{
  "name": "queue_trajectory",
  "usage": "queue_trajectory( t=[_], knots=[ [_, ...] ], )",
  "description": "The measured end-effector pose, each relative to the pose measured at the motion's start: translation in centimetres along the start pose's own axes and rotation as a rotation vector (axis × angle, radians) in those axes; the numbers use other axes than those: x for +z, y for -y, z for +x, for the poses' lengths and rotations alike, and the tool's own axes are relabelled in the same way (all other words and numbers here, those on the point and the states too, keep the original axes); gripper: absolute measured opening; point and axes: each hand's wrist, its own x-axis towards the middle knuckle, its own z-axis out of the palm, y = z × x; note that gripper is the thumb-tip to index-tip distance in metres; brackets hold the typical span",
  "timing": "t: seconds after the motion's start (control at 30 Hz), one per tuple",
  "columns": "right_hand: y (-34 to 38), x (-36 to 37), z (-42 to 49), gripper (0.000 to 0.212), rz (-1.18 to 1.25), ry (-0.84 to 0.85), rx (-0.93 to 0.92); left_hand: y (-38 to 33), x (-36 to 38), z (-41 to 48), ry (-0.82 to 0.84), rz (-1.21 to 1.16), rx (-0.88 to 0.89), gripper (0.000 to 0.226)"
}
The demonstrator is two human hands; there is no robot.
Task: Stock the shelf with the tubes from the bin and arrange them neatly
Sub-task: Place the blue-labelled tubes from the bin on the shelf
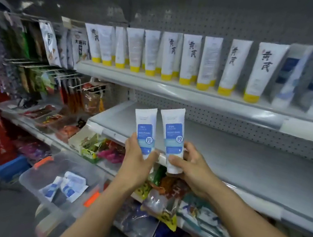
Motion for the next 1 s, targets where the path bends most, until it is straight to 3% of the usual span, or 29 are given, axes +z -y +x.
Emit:
queue_trajectory(
  t=[0.33, 0.53, 0.8, 1.0],
  knots=[
    [6.9, -17.5, -9.5, 0.034, -0.085, -0.247, -0.169, -11.9, 14.7, -3.4, 0.072, -0.133, 0.142, 0.048],
    [10.1, -25.1, -13.0, 0.035, -0.040, -0.357, -0.275, -17.4, 20.8, -4.4, 0.084, -0.199, 0.204, 0.039],
    [15.3, -31.3, -11.6, 0.031, -0.185, -0.663, -0.481, -21.6, 24.7, -2.3, 0.132, -0.219, 0.288, 0.050],
    [16.4, -34.7, -6.4, 0.034, -0.277, -0.811, -0.409, -22.9, 26.1, 0.9, 0.154, -0.238, 0.371, 0.049]
  ],
)
